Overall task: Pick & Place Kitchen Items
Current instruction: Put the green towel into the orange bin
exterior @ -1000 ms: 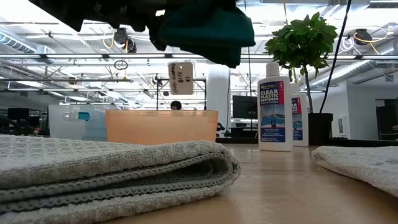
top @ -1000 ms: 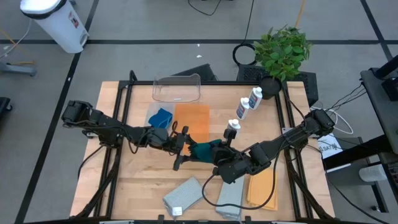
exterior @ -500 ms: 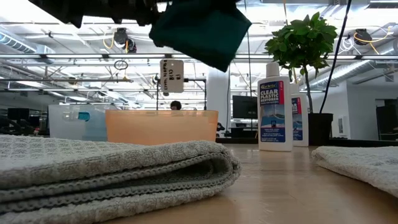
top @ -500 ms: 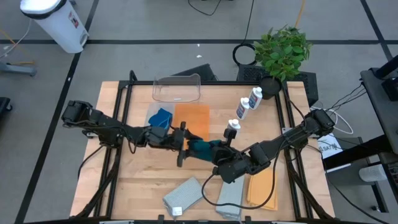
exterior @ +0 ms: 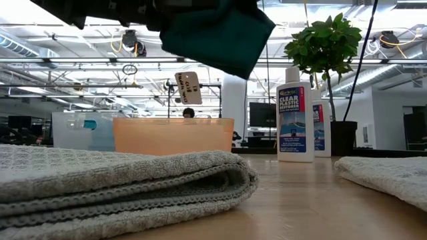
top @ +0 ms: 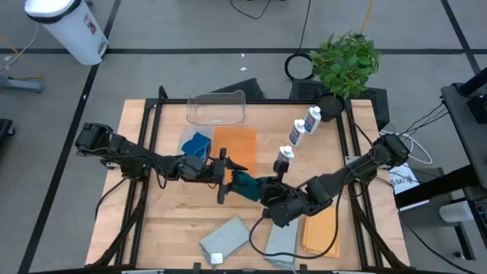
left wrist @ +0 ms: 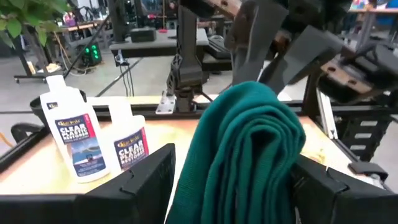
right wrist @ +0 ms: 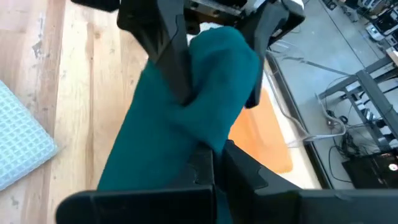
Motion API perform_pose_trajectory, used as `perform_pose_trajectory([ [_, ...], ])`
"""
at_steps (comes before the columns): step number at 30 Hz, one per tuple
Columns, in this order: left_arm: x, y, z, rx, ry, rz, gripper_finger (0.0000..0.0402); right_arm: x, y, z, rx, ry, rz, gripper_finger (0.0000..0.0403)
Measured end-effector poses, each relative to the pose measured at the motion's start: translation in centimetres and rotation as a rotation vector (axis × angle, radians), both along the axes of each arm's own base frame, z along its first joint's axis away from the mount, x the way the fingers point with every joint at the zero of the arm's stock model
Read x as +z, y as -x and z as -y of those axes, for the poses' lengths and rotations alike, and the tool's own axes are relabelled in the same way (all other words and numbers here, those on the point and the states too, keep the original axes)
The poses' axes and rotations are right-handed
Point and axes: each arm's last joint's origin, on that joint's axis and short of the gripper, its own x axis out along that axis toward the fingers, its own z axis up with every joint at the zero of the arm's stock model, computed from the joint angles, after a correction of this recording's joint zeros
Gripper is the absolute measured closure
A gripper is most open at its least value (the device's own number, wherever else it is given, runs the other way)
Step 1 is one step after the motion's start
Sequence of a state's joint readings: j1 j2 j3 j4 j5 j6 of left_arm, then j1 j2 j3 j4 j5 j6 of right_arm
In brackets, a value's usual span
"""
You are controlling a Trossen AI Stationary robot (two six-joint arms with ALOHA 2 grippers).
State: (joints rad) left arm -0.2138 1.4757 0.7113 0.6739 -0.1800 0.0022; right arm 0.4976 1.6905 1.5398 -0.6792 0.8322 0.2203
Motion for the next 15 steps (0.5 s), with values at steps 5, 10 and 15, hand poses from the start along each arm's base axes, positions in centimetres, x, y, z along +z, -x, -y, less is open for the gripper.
perform_pose_trajectory([
  [5,-0.27,0.05,0.27,-0.100,0.008,-0.030,0.0183,-0.01,0.01,0.00,0.000,0.001,-0.001,0.0403],
  [10,-0.28,0.09,0.50,-0.179,0.013,-0.032,0.0295,-0.02,0.01,0.00,0.000,0.000,-0.002,0.0403],
  [15,-0.29,0.10,0.54,-0.201,0.014,-0.033,0.0383,-0.08,0.00,-0.09,0.025,-0.027,-0.017,0.0403],
])
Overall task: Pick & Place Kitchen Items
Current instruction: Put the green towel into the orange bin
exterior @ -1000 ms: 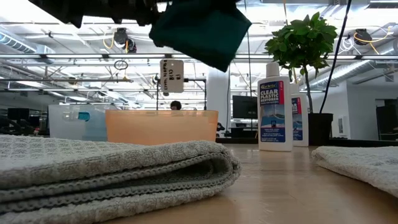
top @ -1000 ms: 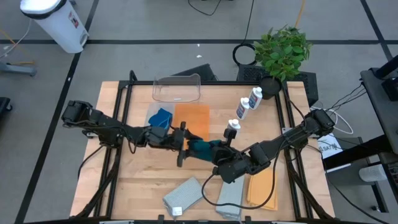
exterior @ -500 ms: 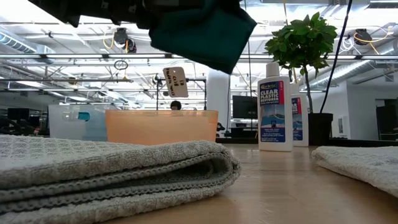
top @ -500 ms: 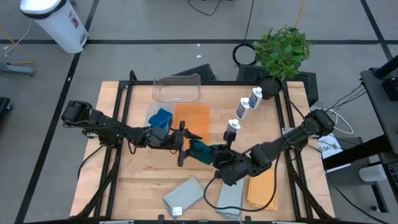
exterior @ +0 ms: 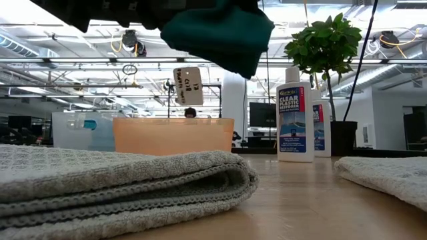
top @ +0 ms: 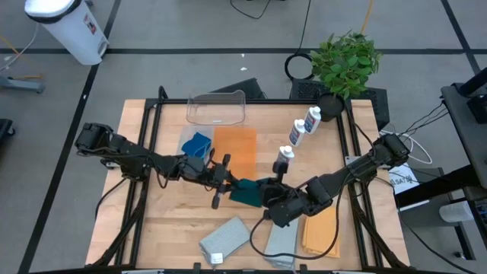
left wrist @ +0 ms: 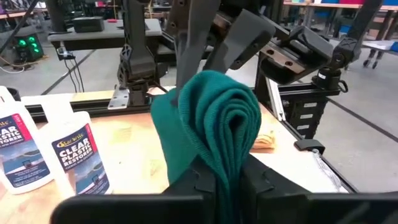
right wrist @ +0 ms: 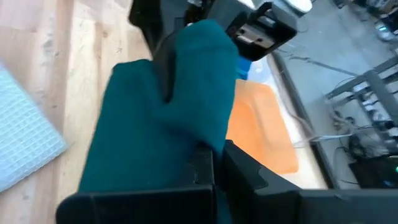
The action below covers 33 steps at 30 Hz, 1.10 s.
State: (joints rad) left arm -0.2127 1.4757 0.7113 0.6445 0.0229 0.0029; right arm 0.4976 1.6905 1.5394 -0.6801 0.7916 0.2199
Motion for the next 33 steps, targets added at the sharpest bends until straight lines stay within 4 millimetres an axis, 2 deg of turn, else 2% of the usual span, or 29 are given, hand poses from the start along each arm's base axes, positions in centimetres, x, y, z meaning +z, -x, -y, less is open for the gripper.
perform_pose_trajectory([
  [4,0.0,0.0,-0.1,0.043,-0.016,-0.001,0.0369,-0.1,0.0,-0.1,0.040,-0.038,-0.025,0.0403],
  [10,-0.5,0.0,-0.3,0.074,-0.092,-0.031,0.0386,0.6,0.6,-0.1,0.057,-0.035,-0.020,0.0388],
  [14,-1.1,0.4,-0.9,0.111,-0.094,0.000,0.0386,2.8,1.6,0.4,0.055,-0.085,0.070,0.0343],
  [19,-2.7,2.1,-2.4,0.156,-0.051,0.109,0.0386,5.8,2.3,1.7,0.041,-0.157,0.216,0.0260],
  [23,-3.0,3.4,-2.7,0.137,-0.026,0.220,0.0386,7.3,1.8,3.8,0.126,-0.306,0.267,0.0197],
  [26,-3.1,3.6,-2.7,0.128,-0.024,0.231,0.0386,7.7,0.6,6.1,0.199,-0.439,0.272,0.0170],
  [30,-3.1,3.6,-2.7,0.131,-0.023,0.229,0.0386,7.3,-0.3,9.6,0.204,-0.468,0.232,0.0162],
  [33,-3.1,3.6,-2.7,0.137,-0.023,0.225,0.0386,6.6,-0.6,11.6,0.189,-0.503,0.170,0.0171],
])
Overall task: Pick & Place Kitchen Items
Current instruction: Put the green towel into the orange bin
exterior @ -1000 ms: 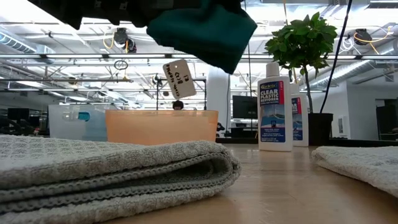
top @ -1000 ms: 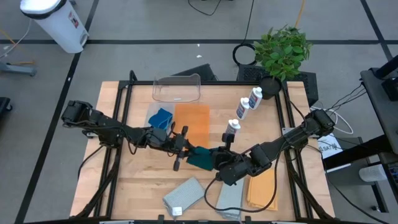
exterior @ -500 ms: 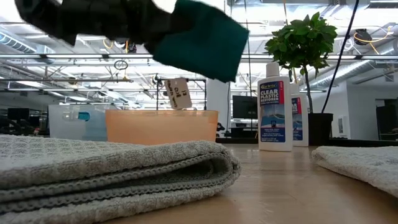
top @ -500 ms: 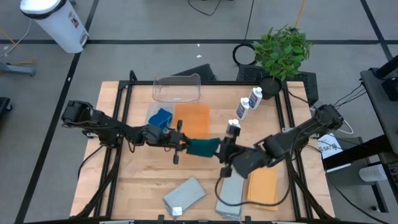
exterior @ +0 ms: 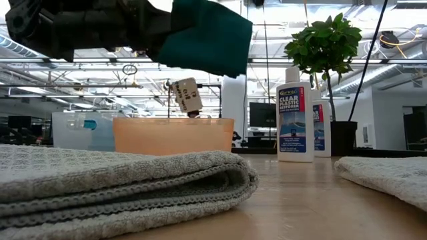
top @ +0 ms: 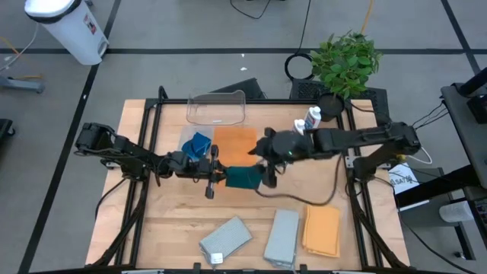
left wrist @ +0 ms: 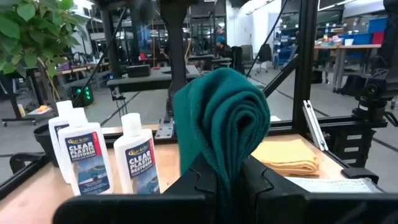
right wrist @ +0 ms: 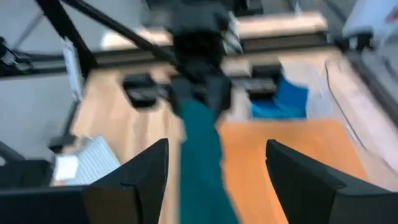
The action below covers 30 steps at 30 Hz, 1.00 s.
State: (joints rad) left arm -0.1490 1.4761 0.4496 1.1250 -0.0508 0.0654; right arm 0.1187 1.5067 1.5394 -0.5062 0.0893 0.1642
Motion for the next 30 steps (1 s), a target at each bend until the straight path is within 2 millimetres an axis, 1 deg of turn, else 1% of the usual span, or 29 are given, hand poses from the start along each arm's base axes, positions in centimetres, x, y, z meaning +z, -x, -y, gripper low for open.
perform_pose_trajectory([
  [3,0.0,0.0,0.0,0.004,-0.001,-0.005,0.0386,-0.6,-0.4,0.5,0.029,-0.017,-0.032,0.0185],
  [8,-0.1,-0.1,-0.5,0.017,0.021,-0.011,0.0386,-1.1,-0.7,-0.2,0.089,0.020,-0.050,0.0203],
  [11,-0.1,-0.1,-0.5,0.018,0.021,-0.014,0.0386,-1.6,-1.2,-0.4,0.100,0.036,-0.059,0.0209],
  [15,-0.1,-0.1,-0.5,0.013,0.022,-0.017,0.0386,-3.4,-2.4,-0.6,0.100,0.041,-0.116,0.0211],
  [19,-0.1,-0.1,-0.3,-0.018,0.025,-0.018,0.0386,-4.7,-3.0,-0.3,0.103,0.058,-0.172,0.0212],
  [23,-0.1,-0.1,-0.3,-0.019,0.022,-0.018,0.0386,-5.6,-2.6,-0.2,0.105,0.066,-0.266,0.0218],
  [27,-0.1,-0.1,-0.3,-0.019,0.021,-0.017,0.0386,-5.7,-2.2,-0.2,0.103,0.065,-0.309,0.0230],
  [30,-0.1,-0.1,-0.3,-0.020,0.021,-0.017,0.0386,-5.7,-2.2,-0.2,0.090,0.050,-0.303,0.0250],
])
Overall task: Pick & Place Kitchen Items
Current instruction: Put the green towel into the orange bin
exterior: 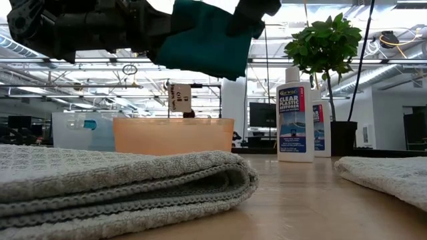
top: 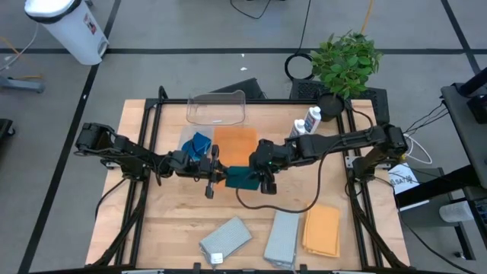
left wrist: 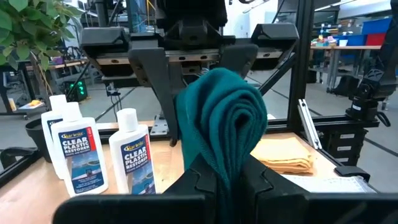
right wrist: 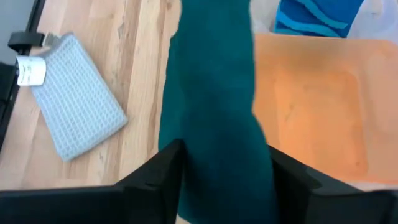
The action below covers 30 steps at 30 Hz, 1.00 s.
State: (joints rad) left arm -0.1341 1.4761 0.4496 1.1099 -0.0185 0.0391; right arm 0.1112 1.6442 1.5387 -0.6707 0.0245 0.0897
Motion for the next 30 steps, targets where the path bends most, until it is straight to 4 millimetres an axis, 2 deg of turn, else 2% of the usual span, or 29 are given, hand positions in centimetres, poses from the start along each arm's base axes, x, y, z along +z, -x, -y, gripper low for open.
perform_pose_trajectory([
  [3,0.0,0.0,0.0,0.000,0.001,0.000,0.0386,0.0,0.0,-0.1,0.000,-0.002,0.002,0.0286],
  [9,0.0,0.0,0.0,0.004,0.007,-0.001,0.0385,0.0,0.1,-0.1,0.009,0.005,-0.008,0.0391],
  [14,0.0,0.0,-0.1,0.025,0.170,-0.030,0.0354,-0.1,0.3,-0.8,0.015,0.065,-0.020,0.0400],
  [16,0.4,0.4,-0.1,0.014,0.178,-0.066,0.0336,-0.3,0.5,-1.0,0.021,0.066,-0.043,0.0401],
  [22,3.3,1.4,-0.1,0.076,0.126,-0.271,0.0284,-0.4,0.9,-1.9,0.032,0.060,-0.072,0.0402],
  [26,7.4,1.9,0.0,0.090,0.094,-0.430,0.0228,-0.4,0.8,-2.0,0.033,0.057,-0.064,0.0402],
  [30,12.1,1.6,-0.2,0.108,0.084,-0.589,0.0154,-0.2,0.6,-2.0,0.035,0.052,-0.035,0.0402],
])
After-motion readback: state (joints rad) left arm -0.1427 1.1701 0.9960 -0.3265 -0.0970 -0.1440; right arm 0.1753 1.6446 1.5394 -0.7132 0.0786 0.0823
